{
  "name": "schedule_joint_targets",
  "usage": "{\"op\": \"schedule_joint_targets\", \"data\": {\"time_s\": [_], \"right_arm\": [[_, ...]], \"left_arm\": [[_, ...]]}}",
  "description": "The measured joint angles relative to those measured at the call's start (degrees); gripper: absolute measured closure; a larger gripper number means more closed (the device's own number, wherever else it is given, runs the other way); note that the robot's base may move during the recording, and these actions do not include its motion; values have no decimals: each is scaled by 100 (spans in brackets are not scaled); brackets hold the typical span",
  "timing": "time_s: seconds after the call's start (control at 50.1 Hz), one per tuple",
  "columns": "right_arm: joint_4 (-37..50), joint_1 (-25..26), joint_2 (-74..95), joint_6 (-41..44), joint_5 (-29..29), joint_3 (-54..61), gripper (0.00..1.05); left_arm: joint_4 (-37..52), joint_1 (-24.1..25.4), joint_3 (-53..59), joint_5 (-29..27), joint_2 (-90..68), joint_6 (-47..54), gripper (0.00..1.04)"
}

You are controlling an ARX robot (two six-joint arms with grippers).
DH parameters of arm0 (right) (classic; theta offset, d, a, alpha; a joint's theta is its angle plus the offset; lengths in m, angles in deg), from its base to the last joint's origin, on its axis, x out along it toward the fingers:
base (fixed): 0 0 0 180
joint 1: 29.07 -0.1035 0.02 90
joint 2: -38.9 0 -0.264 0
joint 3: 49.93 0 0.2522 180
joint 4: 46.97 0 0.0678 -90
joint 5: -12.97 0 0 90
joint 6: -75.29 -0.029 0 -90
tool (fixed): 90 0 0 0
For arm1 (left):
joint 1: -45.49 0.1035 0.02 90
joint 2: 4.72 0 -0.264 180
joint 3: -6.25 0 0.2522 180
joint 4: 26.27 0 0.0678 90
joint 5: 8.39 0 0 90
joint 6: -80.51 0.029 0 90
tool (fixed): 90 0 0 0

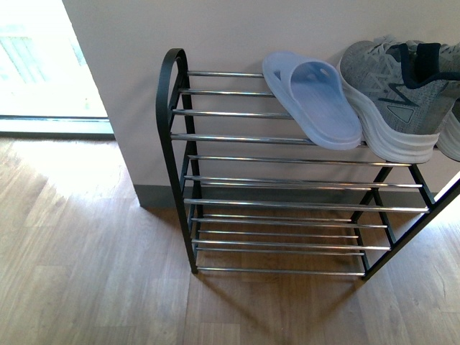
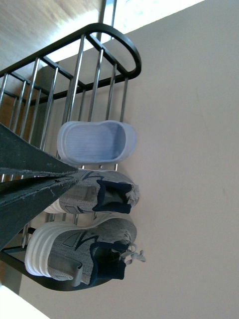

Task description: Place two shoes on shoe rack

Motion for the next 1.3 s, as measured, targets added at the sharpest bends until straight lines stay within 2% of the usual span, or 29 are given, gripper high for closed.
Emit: {"op": "schedule_joint_targets", "data": {"time_s": [0.14, 0.699, 1.119, 1.199, 1.299], "right_arm": [[-225, -2, -251, 0, 0, 87, 103], [-2111, -4, -2282, 0, -4, 94, 103], [-2953, -4, -3128, 0, -2, 94, 103], [-3814, -4, -3792, -2, -7, 92, 103], [-3945, -4, -4079, 0, -4, 92, 103]], "left_arm": [[0, 0, 0, 2, 0, 0, 103], [0, 0, 0, 0, 0, 0, 103], [0, 0, 0, 0, 0, 0, 103], [0, 0, 0, 0, 0, 0, 103], [0, 0, 0, 2, 0, 0, 103]]}}
